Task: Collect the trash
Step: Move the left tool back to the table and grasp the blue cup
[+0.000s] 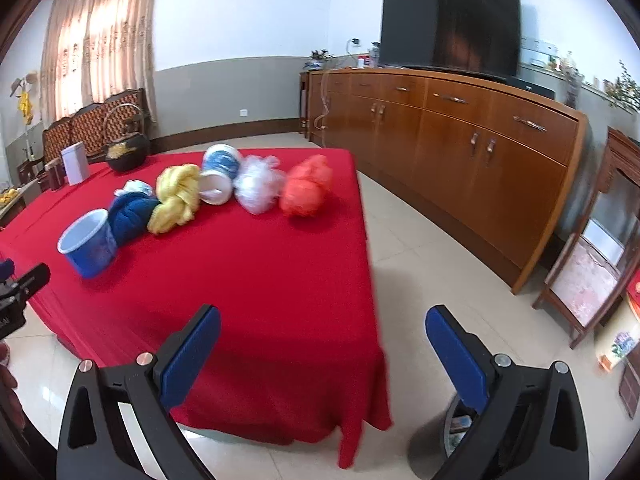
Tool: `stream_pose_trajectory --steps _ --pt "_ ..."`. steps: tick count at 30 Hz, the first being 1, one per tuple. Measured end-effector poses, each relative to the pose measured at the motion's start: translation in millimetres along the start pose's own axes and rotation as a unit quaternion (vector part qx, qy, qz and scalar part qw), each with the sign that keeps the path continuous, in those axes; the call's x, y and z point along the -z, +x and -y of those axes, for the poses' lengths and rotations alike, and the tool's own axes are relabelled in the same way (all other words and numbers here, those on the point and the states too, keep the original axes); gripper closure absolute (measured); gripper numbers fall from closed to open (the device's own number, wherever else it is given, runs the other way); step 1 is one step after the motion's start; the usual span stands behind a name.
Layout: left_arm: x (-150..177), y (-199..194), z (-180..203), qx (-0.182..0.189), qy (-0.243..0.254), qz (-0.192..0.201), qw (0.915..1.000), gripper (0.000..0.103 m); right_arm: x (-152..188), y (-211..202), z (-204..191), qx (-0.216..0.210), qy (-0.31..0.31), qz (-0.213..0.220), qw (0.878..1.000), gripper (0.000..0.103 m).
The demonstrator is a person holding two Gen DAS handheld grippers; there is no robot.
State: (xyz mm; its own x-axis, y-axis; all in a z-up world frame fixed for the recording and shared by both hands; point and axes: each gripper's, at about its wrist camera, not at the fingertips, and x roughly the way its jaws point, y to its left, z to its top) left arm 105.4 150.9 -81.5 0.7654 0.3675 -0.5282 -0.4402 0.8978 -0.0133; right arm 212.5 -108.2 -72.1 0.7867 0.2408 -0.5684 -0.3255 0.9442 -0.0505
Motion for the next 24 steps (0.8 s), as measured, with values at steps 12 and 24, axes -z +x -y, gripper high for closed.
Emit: stream_pose_trajectory --steps 12,24 --pt "-6.7 41.6 8.3 0.015 0.001 -0.016 0.9998 0.0 -24.9 37.8 -29.5 -0.003 0.006 -0.01 1.0 0.0" --pt "-36.2 66.9 -12.6 0.032 -0.011 -0.012 0.9994 0.023 -45.5 92.1 -16.8 0.004 0.029 -0.046 0.998 0.0"
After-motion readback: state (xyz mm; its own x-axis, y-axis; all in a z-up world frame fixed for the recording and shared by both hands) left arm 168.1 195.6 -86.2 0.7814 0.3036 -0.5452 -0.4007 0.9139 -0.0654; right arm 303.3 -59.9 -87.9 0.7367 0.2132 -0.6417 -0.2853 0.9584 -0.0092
